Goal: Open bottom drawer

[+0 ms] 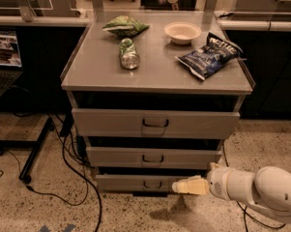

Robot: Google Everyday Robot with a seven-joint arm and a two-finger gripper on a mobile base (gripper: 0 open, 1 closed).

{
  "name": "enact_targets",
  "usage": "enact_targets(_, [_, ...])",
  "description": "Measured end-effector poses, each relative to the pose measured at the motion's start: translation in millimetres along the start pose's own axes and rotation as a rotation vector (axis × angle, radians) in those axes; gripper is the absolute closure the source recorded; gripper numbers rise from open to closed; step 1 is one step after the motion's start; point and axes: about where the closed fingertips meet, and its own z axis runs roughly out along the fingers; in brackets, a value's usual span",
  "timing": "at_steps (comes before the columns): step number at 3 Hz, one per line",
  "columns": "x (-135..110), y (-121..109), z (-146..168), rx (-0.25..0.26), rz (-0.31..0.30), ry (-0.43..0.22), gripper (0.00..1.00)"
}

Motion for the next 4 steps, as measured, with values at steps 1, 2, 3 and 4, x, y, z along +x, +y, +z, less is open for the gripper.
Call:
enact_targets(1, [6,5,10,-0.024,-0.006,-0.022,0.0])
enact_targets(2, [36,-7,33,-0.001,0.078,-0.02,0.0])
enact_targets(3, [66,-31,55,0.061,0.149,-0.013,0.0])
enact_targets(4, [96,-55,78,0.118,0.222,0.008,0.0])
